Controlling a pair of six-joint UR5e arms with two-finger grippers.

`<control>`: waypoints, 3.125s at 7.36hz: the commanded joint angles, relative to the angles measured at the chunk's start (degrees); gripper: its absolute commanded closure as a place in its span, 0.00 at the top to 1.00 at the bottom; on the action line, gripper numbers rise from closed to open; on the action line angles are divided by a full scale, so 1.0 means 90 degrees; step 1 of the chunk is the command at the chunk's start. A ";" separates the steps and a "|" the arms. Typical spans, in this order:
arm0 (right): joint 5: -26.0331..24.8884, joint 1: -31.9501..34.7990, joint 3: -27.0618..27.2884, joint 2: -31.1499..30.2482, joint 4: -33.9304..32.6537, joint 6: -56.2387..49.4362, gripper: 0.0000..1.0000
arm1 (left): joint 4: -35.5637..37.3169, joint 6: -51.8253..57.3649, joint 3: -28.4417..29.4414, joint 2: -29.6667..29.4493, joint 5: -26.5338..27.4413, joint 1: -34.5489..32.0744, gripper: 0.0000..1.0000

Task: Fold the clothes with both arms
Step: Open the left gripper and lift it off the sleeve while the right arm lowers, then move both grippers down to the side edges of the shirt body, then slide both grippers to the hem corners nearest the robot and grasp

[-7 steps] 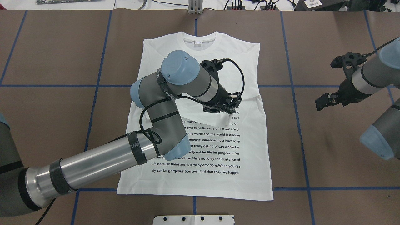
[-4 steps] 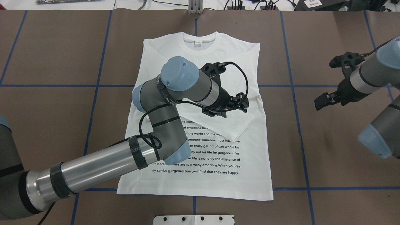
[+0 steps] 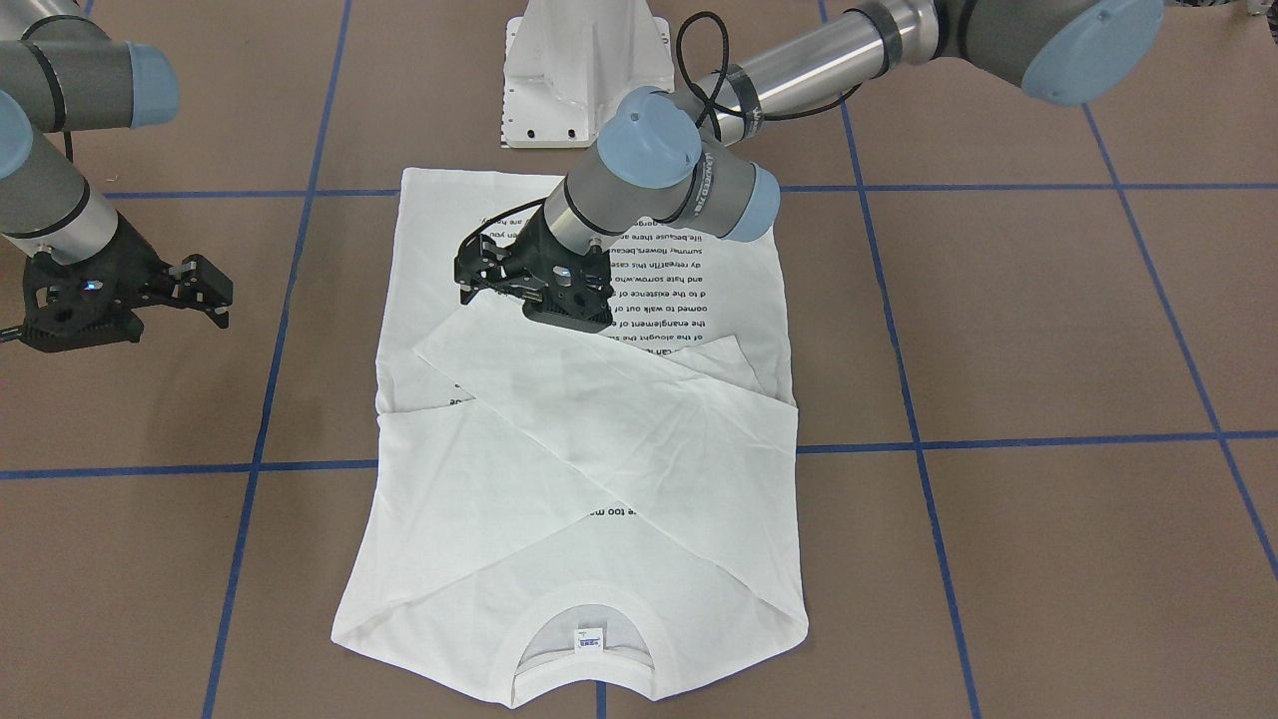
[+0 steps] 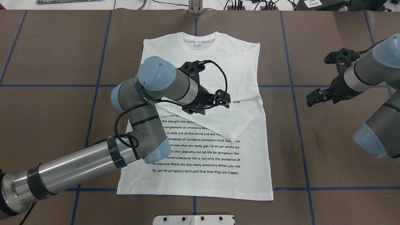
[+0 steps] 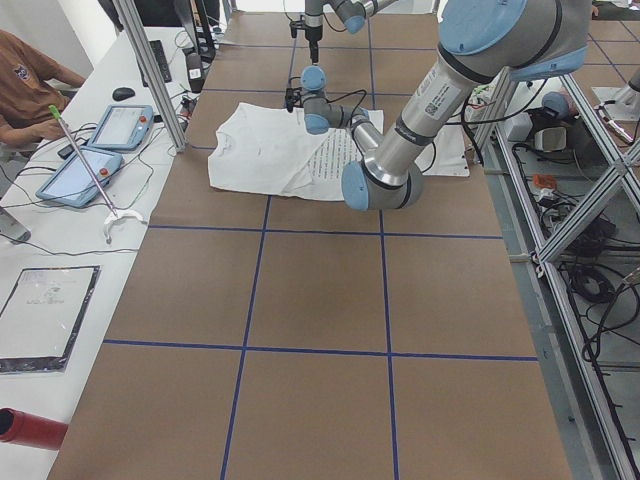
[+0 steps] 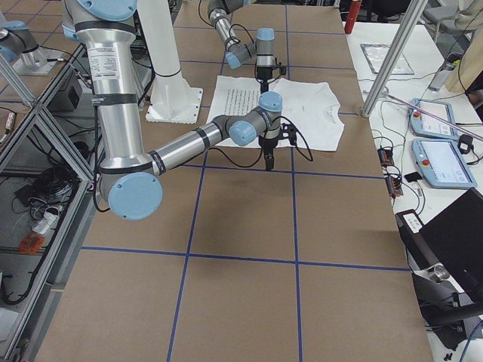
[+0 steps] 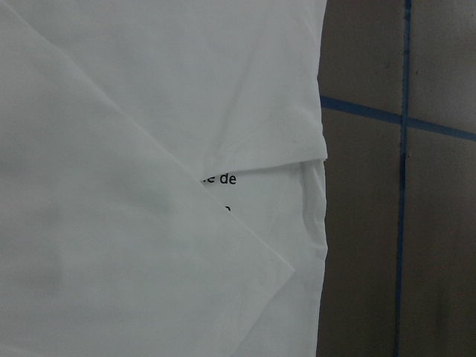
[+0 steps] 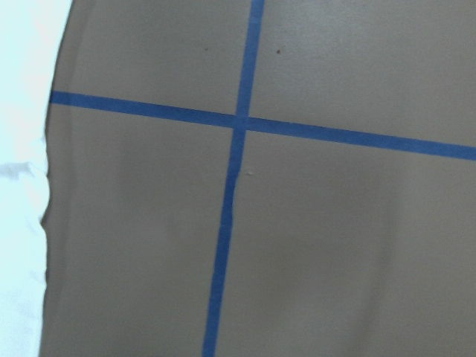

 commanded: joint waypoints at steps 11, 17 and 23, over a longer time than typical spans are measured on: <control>-0.2854 -0.4571 0.1100 -0.0434 0.0626 0.4630 0.98 | 0.3624 0.1585 -0.4994 0.3025 0.0720 -0.0326 0.99; -0.2824 -0.4542 0.1120 -0.0473 0.0587 0.4747 0.66 | 0.3624 0.1585 -0.4994 0.3035 0.0729 -0.0278 0.99; -0.2785 -0.4561 0.1130 -0.0590 0.0577 0.4904 0.62 | 0.3624 0.1585 -0.4984 0.3045 0.0729 -0.0258 0.99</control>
